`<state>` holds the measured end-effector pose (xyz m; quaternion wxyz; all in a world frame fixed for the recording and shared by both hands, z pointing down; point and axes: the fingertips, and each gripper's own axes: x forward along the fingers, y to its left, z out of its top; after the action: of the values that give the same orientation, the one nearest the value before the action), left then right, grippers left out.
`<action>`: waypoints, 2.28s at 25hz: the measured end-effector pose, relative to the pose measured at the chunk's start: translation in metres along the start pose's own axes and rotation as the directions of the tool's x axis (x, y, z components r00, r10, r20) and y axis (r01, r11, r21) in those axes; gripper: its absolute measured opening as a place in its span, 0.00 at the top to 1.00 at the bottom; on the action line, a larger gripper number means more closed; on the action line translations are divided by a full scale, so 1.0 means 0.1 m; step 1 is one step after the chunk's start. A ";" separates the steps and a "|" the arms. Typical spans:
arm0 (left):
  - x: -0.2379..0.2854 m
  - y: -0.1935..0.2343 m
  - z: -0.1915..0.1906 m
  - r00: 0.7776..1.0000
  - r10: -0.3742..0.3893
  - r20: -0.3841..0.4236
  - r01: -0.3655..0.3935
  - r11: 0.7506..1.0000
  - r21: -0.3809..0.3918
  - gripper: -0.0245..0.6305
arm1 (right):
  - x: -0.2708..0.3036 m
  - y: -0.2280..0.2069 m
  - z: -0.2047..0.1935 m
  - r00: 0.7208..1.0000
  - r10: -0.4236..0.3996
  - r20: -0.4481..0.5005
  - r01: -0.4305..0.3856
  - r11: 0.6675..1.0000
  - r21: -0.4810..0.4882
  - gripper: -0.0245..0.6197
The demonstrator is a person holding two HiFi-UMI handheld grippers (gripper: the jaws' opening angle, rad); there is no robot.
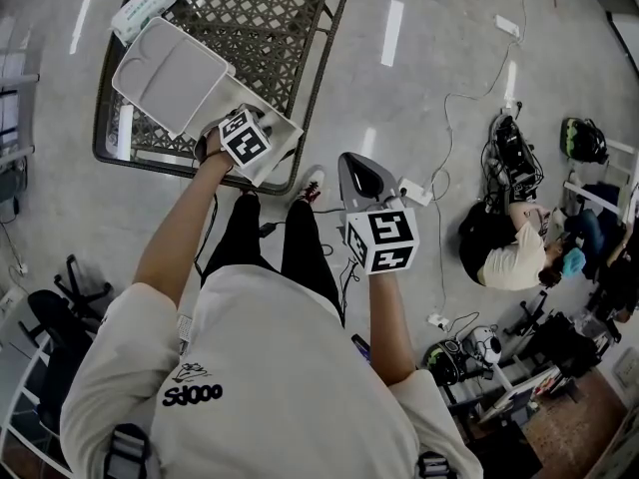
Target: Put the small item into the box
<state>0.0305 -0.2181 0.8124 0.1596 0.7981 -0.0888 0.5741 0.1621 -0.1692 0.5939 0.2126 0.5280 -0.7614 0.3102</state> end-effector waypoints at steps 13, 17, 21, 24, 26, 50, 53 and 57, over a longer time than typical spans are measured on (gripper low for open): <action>-0.03 -0.06 -0.04 0.999 0.033 -0.017 -0.033 0.999 0.039 0.69 | -0.12 0.09 -0.05 1.000 -0.013 0.009 0.013 1.000 -0.007 0.95; -0.14 -0.06 -0.06 0.999 0.046 -0.001 -0.046 0.999 0.016 0.69 | -0.20 0.10 0.00 0.999 -0.019 0.032 0.019 1.000 -0.015 0.95; -0.35 -0.02 -0.07 0.997 0.068 0.044 -0.067 0.997 -0.027 0.69 | -0.27 0.11 0.08 0.998 -0.027 0.056 0.028 0.999 -0.021 0.95; -0.59 0.10 -0.01 0.988 0.115 0.106 -0.108 0.992 -0.064 0.69 | -0.32 0.11 0.17 0.997 -0.033 0.075 0.035 0.999 -0.025 0.95; -0.78 0.16 0.08 0.978 0.134 0.157 -0.121 0.988 -0.092 0.71 | -0.35 0.11 0.24 0.995 -0.034 0.089 0.037 0.999 -0.035 0.95; -3.27 0.22 0.89 0.653 0.374 0.658 -0.275 0.927 -0.254 0.95 | -0.87 0.37 1.55 0.940 0.005 0.341 0.087 0.964 -0.252 0.95; -3.52 0.18 0.94 0.607 0.386 0.695 -0.290 0.921 -0.259 0.95 | -0.95 0.42 1.70 0.929 0.007 0.369 0.102 0.956 -0.275 0.95; -3.85 0.13 1.00 0.544 0.395 0.740 -0.299 0.916 -0.270 0.95 | -1.07 0.50 1.90 0.914 0.021 0.406 0.114 0.945 -0.305 0.95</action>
<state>-0.0099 -0.2823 0.4213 0.0323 0.9229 -0.3371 0.1833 0.1537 -0.2175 0.3753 0.1415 0.5568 -0.8162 0.0607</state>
